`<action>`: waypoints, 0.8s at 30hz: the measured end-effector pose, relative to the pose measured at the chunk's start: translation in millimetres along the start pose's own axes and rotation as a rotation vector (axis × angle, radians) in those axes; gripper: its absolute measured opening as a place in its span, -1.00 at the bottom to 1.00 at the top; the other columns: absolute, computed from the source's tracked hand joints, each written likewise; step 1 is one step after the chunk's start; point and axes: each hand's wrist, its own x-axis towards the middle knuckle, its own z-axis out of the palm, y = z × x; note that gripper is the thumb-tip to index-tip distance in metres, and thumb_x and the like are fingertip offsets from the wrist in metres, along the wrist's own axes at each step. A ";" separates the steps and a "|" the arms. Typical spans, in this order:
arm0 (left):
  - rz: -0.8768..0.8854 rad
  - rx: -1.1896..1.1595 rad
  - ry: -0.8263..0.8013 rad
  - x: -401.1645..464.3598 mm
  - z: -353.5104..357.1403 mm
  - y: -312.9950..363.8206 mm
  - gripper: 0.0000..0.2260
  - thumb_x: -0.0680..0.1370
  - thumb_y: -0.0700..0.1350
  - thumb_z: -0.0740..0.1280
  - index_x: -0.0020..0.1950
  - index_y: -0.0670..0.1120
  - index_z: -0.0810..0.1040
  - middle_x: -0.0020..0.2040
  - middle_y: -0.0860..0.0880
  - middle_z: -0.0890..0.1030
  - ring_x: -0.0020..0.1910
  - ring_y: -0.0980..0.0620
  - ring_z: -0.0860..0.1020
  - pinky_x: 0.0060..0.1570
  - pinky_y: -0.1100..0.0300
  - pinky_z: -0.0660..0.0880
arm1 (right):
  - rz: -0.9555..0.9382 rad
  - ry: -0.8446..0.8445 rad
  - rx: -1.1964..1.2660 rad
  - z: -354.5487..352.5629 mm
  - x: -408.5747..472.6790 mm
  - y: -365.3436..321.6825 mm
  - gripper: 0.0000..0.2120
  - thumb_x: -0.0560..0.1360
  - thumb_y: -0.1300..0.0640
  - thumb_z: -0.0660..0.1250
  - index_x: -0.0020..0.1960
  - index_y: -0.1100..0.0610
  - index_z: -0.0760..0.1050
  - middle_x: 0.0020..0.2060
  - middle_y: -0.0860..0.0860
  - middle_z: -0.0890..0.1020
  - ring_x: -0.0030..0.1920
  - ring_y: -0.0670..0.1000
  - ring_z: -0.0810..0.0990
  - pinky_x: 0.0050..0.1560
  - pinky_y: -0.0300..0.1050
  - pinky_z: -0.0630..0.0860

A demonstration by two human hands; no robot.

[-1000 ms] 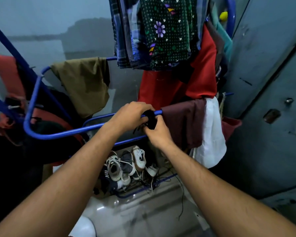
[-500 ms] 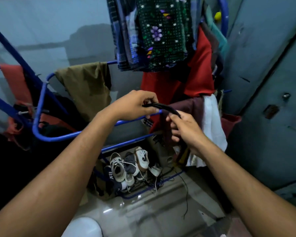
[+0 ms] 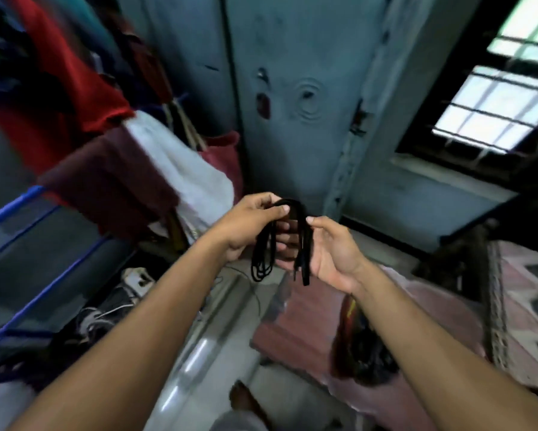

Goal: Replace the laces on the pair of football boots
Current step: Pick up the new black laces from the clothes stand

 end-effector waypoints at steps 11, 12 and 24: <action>-0.317 0.206 -0.370 42.9 251.1 -56.7 -0.82 0.69 0.07 0.27 0.10 0.00 0.58 -0.16 0.04 0.65 -0.21 0.10 0.59 -0.16 0.15 0.52 | -0.129 0.385 0.260 -166.1 -162.8 48.2 -0.65 0.68 0.05 0.16 0.34 0.10 0.61 0.36 0.29 0.56 0.31 0.33 0.58 0.33 0.16 0.51; -0.352 0.234 -0.393 45.3 275.2 -64.8 -0.78 0.69 0.10 0.25 0.08 0.00 0.60 -0.20 0.09 0.65 -0.27 0.14 0.58 -0.20 0.17 0.50 | -0.141 0.415 0.275 -181.8 -178.5 55.6 -0.69 0.68 0.11 0.18 0.25 0.08 0.67 0.34 0.29 0.57 0.27 0.32 0.60 0.36 0.19 0.49; -0.409 0.372 -0.338 81.9 378.5 -195.0 -0.78 0.69 0.13 0.25 0.07 0.01 0.55 0.08 0.00 0.62 -0.04 0.06 0.63 -0.13 0.09 0.56 | 0.041 1.003 0.054 -313.7 -244.2 119.7 -0.78 0.59 0.40 0.32 0.21 0.25 0.48 -0.10 0.18 0.62 -0.27 0.10 0.69 -0.30 0.07 0.68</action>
